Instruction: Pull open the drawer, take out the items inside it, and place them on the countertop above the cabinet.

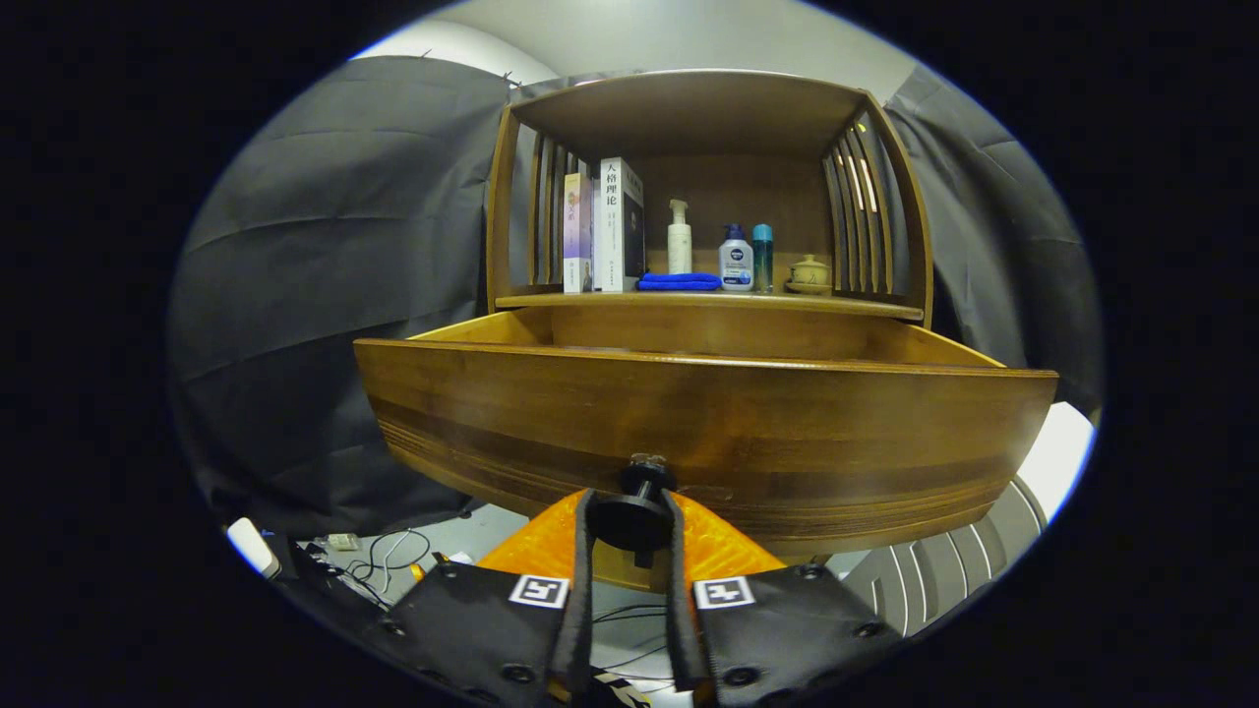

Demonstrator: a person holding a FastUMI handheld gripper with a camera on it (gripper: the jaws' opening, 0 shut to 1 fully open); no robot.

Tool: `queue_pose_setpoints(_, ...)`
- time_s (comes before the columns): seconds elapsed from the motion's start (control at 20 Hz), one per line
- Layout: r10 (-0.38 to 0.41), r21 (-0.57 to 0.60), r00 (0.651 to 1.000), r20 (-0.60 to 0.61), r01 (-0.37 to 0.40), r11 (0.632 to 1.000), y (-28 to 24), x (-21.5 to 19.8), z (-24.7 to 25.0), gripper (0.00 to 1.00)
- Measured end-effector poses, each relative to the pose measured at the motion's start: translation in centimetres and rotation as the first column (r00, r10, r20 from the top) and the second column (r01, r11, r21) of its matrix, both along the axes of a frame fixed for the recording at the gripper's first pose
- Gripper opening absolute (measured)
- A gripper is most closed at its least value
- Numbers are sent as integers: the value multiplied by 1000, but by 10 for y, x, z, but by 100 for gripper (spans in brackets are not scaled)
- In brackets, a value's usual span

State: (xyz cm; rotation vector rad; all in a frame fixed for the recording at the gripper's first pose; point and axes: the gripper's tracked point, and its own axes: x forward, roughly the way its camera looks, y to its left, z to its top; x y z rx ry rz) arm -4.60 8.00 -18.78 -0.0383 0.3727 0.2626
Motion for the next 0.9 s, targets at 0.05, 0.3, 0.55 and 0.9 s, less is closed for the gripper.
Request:
queue_pose_setpoints(0.05, 3, 3, 1000, 5, -3, 1000, -2, -1, 4, 41)
queue_pose_setpoints(0.3, 76, 31, 986, 147, -81, 996, 0, 1, 57, 83)
queue_pose_setpoints(0.55, 101, 10, 959, 263, -108, 994, -5, 17, 128, 99)
queue_pose_setpoints(0.9, 172, 42, 956, 238, -187, 981, 2, 74, 188, 99)
